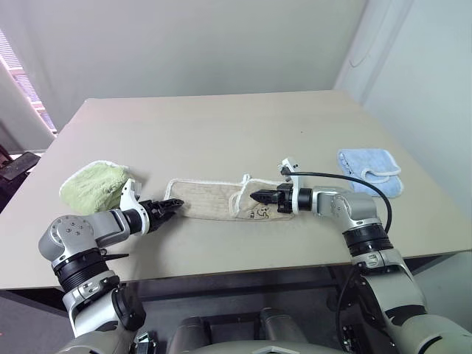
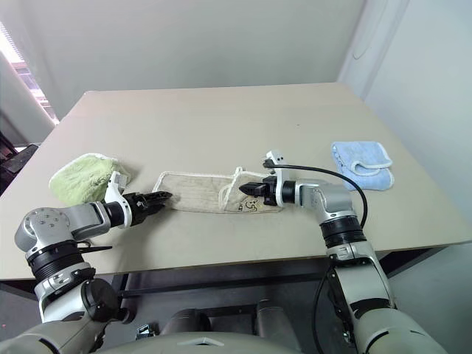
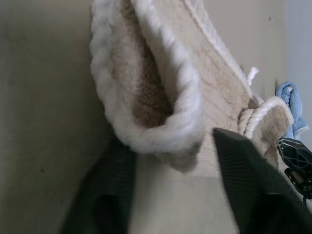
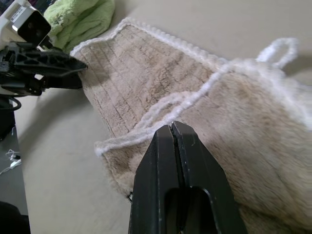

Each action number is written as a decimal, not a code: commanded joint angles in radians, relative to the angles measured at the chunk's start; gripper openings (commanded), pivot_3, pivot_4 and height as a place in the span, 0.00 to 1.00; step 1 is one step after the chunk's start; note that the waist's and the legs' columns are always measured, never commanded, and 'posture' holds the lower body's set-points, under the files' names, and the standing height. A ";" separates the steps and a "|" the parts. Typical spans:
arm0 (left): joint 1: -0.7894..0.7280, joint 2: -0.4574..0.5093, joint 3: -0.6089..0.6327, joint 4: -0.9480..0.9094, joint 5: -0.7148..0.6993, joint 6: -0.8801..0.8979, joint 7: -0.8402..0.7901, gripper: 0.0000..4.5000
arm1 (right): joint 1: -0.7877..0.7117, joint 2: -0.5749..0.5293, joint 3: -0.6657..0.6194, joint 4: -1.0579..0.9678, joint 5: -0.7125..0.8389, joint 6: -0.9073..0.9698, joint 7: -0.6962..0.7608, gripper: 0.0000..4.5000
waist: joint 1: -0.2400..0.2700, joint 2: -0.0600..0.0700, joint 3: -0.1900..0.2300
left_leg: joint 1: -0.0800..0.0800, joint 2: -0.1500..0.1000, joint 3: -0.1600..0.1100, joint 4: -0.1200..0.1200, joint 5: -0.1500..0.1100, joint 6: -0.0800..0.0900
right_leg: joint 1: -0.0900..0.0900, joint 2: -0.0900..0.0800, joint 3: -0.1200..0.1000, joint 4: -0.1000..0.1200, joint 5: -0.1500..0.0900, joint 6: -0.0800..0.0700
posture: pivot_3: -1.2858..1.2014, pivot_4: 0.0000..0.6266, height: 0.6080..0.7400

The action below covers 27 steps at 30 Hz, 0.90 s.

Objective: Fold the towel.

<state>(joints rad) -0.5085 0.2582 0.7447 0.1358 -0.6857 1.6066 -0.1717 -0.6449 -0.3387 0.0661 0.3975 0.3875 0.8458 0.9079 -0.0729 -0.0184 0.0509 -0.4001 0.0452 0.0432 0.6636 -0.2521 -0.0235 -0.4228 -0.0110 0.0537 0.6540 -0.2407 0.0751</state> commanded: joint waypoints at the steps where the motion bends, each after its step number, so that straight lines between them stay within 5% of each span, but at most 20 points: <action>1: -0.007 0.012 -0.001 -0.007 0.000 0.004 -0.018 0.23 | -0.019 -0.012 -0.023 -0.007 0.007 -0.012 -0.003 0.00 | -0.001 0.000 0.000 | 0.000 0.000 0.000 0.000 0.000 0.000 | 0.000 0.000 0.000 0.000 0.000 0.000 | 0.52 0.00 0.92; 4: -0.002 0.021 -0.001 -0.005 -0.004 -0.008 -0.033 0.00 | -0.011 -0.014 -0.020 -0.014 0.007 -0.012 -0.005 0.00 | 0.000 0.000 0.000 | 0.000 0.000 0.000 0.000 0.000 0.000 | 0.000 0.000 0.000 0.000 0.000 0.000 | 0.52 0.00 0.92; 20: 0.106 0.086 -0.130 -0.078 0.034 -0.118 -0.070 0.00 | 0.025 -0.017 0.013 -0.065 -0.003 -0.044 0.014 0.00 | -0.018 0.000 0.000 | 0.000 0.001 0.000 -0.002 0.000 0.000 | -0.001 0.000 0.000 -0.001 0.000 0.000 | 0.52 0.00 0.92; 27: 0.112 0.077 -0.086 -0.081 0.013 -0.118 -0.064 0.52 | 0.013 -0.010 0.025 -0.041 -0.014 -0.066 0.021 0.00 | -0.026 0.000 0.000 | 0.003 0.001 -0.001 -0.002 0.000 0.000 | 0.001 0.001 0.000 -0.001 0.000 0.000 | 0.52 0.00 0.92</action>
<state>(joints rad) -0.3995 0.3235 0.6253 0.0605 -0.6913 1.5007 -0.2626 -0.6070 -0.3515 0.0940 0.3736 0.3729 0.8001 0.9198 -0.0986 -0.0183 0.0509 -0.3962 0.0459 0.0423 0.6620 -0.2521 -0.0235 -0.4209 -0.0100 0.0539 0.6535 -0.2417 0.0763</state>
